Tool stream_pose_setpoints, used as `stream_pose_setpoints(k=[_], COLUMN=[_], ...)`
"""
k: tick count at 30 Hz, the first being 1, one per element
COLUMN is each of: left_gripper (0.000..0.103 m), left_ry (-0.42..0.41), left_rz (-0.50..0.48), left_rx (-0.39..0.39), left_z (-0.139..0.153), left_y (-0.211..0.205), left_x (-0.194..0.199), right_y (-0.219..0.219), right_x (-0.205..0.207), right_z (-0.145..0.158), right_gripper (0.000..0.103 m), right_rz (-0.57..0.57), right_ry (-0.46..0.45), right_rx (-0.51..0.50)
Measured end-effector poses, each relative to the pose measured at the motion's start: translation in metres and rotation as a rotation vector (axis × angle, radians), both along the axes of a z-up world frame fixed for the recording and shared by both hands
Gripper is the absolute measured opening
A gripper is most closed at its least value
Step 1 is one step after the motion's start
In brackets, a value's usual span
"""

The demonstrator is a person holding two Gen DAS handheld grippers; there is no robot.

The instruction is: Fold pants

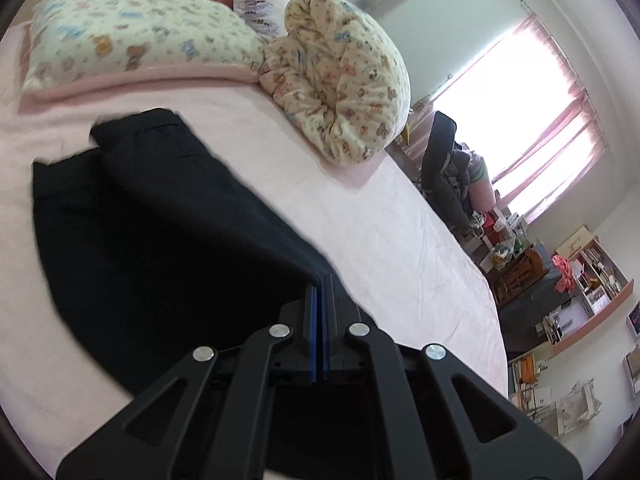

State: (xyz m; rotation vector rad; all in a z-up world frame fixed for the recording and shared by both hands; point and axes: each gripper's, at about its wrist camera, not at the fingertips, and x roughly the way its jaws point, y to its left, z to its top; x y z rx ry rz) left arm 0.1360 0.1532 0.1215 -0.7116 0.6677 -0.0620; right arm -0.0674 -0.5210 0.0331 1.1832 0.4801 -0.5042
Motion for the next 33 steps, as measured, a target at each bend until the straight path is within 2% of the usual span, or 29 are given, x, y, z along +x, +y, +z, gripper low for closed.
stream_pose_setpoints(k=[7,10,12,15,17,19,20,22,25,27,33], left_gripper=[0.001,0.002,0.003,0.009,0.029,0.060,0.065,0.082,0.083,0.078,0.066], left_ry=[0.079,0.092,0.097,0.104,0.102,0.079,0.044,0.005,0.038,0.104,0.252], left_rz=[0.019,0.047,0.054,0.055,0.051,0.070,0.097,0.123,0.106,0.069,0.032], left_rx=[-0.067,-0.070,-0.062,-0.049,-0.049,-0.047,-0.057,-0.074,-0.113,-0.149,-0.211], left_z=[-0.065,-0.088,-0.097,-0.102,-0.101,-0.092,-0.083,-0.069,-0.056,-0.057,-0.078], left_y=[0.013,0.016,0.016,0.017,0.023,0.035,0.049,0.071,0.107,0.123,0.130], left_x=[-0.040,-0.053,-0.056,-0.062,-0.070,-0.080,-0.087,-0.088,-0.068,-0.045,0.003], right_y=[0.003,0.002,0.004,0.006,0.007,0.005,0.005,0.004,0.004,0.005,0.011], right_x=[-0.034,-0.044,-0.049,-0.046,-0.047,-0.044,-0.045,-0.049,-0.055,-0.054,-0.045], right_z=[-0.052,-0.070,-0.075,-0.072,-0.071,-0.070,-0.070,-0.069,-0.062,-0.055,-0.037], right_gripper=[0.004,0.004,0.004,0.005,0.006,0.006,0.006,0.006,0.006,0.006,0.006], right_rz=[-0.024,-0.037,-0.038,-0.018,-0.016,-0.015,-0.017,-0.029,-0.059,-0.069,-0.057], right_ry=[0.109,0.120,0.113,0.126,0.128,0.133,0.135,0.137,0.137,0.148,0.163], right_rx=[0.066,0.117,0.128,0.089,0.098,0.119,0.132,0.162,0.158,0.127,0.012])
